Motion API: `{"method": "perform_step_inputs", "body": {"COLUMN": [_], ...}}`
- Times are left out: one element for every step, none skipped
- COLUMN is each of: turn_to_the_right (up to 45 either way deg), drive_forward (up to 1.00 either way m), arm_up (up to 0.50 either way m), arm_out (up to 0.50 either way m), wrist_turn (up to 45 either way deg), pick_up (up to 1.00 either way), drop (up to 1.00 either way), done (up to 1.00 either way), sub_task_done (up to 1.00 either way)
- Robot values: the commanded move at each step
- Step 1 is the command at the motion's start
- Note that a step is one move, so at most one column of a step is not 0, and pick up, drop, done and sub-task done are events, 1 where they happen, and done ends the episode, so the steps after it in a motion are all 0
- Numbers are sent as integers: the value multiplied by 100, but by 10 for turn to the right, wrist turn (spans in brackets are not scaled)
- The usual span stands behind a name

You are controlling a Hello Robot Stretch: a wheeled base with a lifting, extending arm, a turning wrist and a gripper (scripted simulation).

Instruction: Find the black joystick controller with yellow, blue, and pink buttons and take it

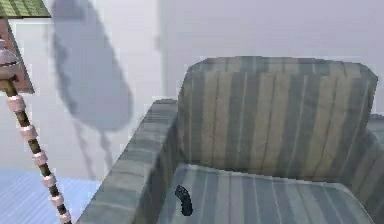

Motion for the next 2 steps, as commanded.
{"method": "perform_step_inputs", "body": {"turn_to_the_right": [-450,-420], "drive_forward": [0,0], "arm_up": [0,0], "arm_out": [0,0], "wrist_turn": [0,0], "pick_up": [0,0], "drop": [0,0], "done": [0,0], "sub_task_done": [0,0]}}
